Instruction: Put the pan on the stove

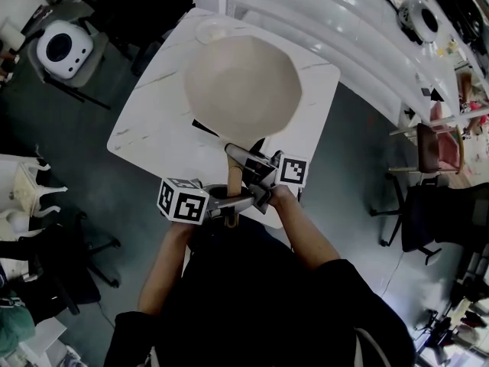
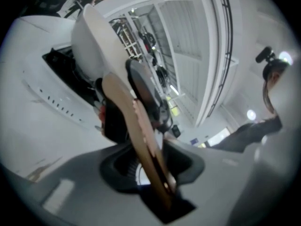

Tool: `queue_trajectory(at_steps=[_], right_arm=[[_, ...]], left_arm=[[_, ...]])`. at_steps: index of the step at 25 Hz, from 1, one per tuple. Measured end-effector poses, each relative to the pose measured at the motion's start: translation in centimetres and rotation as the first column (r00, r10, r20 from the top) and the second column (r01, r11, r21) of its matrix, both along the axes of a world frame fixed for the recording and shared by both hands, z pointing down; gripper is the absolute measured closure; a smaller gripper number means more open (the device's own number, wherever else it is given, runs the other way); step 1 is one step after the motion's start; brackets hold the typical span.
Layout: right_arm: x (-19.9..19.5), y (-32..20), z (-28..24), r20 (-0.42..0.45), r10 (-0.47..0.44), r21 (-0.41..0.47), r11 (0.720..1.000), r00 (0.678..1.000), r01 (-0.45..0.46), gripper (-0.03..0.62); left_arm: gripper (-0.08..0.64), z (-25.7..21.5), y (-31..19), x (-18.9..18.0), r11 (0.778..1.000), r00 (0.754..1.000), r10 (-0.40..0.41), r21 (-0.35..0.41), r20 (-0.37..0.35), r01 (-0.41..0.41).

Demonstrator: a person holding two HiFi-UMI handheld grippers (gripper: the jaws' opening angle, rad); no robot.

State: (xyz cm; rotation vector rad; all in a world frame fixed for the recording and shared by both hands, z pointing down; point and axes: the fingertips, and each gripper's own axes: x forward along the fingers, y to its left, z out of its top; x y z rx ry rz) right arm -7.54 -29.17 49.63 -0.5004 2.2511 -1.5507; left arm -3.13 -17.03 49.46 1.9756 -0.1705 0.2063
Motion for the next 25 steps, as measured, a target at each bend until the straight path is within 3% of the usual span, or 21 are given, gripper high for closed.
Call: queue_trajectory(at_steps=[15, 16, 19, 25], right_arm=[[1.2, 1.2, -0.5, 0.001, -0.050, -0.010, 0.999, 0.999, 0.050, 0.310], [1.2, 1.1, -0.4, -0.006, -0.047, -0.011, 0.999, 0.999, 0.047, 0.308], [1.5, 1.2, 0.4, -0.070, -0.026, -0.022, 0.999, 0.997, 0.025, 0.305], [2.6, 1.5, 1.2, -0.103, -0.002, -0.048, 0.999, 0.995, -0.003, 0.296]], left_arm=[[0.407, -0.3, 1.1, 2.0, 1.000, 0.999, 0.005, -0.019, -0.044, -0.006], [0.397, -0.5, 1.0, 2.0, 1.000, 0.998, 0.000, -0.008, -0.056, 0.000], [0.278, -1.1, 0.6, 1.9, 1.000, 0.996, -0.021, 0.016, -0.088, 0.022], [0.278, -0.5, -0.6, 0.8, 0.996, 0.992, -0.091, -0.016, -0.083, 0.090]])
